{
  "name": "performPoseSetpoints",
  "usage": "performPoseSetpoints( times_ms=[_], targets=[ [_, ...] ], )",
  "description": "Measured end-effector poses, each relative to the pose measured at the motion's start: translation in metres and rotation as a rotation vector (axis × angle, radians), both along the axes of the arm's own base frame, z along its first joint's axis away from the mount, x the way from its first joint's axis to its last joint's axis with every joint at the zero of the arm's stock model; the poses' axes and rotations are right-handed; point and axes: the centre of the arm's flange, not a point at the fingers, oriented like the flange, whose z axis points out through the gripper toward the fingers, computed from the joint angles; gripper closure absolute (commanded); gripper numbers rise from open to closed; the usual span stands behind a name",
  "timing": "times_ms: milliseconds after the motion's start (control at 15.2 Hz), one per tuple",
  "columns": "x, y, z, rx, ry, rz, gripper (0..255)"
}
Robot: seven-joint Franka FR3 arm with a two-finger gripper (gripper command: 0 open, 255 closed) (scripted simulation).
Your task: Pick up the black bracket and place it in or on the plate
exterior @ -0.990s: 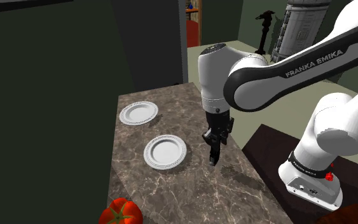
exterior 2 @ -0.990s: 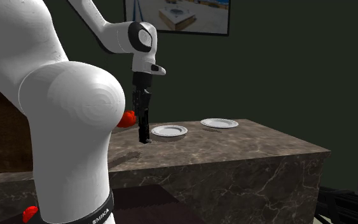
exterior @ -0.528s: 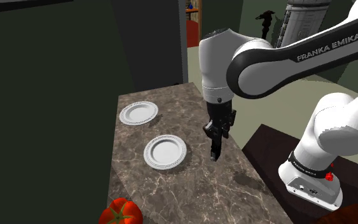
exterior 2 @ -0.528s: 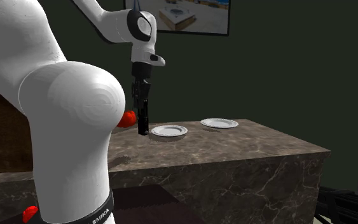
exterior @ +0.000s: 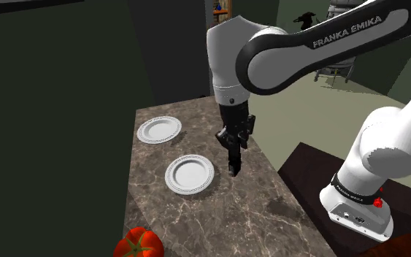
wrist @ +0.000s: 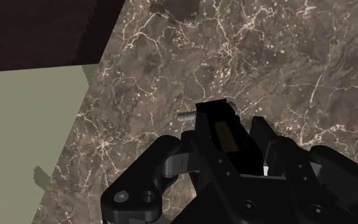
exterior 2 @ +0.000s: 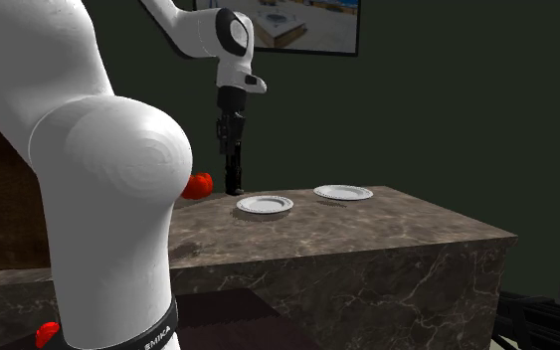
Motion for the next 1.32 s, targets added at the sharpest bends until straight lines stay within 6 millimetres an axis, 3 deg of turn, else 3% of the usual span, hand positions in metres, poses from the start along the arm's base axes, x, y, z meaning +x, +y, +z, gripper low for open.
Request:
performPoseSetpoints(
  times_ms=[858,990,1320],
  targets=[
    [0.155,0.071,0.039,0.002,0.000,0.001,255],
    [0.165,0.075,0.039,0.001,0.000,0.000,255],
    [0.170,0.077,0.016,0.001,0.001,-0.001,255]
  ],
)
